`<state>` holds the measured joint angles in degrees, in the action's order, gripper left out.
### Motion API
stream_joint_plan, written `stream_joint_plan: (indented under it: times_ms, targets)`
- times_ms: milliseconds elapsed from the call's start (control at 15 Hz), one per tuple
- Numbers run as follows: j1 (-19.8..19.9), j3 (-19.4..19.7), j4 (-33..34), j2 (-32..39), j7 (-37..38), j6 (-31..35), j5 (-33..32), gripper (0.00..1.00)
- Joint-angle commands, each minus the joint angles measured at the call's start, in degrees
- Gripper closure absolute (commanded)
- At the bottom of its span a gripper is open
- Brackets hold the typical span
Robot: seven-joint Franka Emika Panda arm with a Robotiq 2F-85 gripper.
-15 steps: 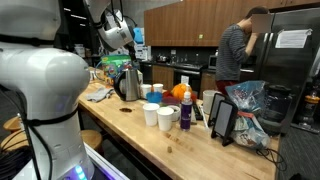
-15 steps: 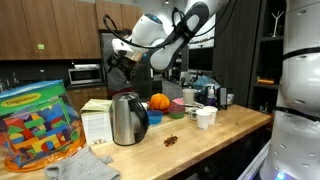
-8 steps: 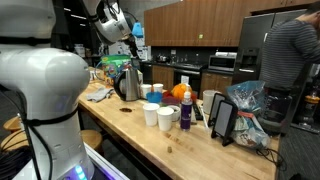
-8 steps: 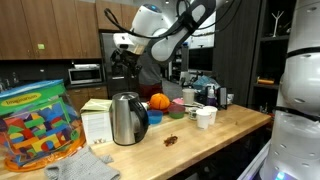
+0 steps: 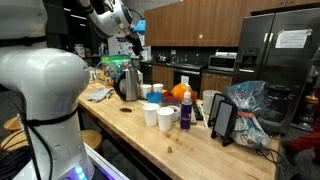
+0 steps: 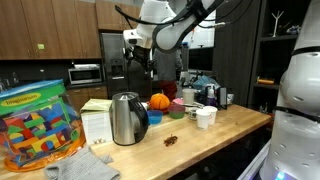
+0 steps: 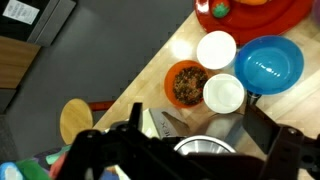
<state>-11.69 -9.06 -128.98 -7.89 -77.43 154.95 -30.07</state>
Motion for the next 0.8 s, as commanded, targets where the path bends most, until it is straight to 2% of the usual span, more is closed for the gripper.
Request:
stream_joint_plan:
  times_ms: [0, 400, 733]
  targets:
    - [1.1, 0.7, -4.7, -4.7, -0.8, -4.1, 1.3, 0.00]
    - [1.9, 3.0, -13.3, -10.5, -0.6, -5.5, 2.6, 0.00]
    - [0.7, 5.0, -21.0, -16.4, -2.5, -7.1, 5.6, 0.00]
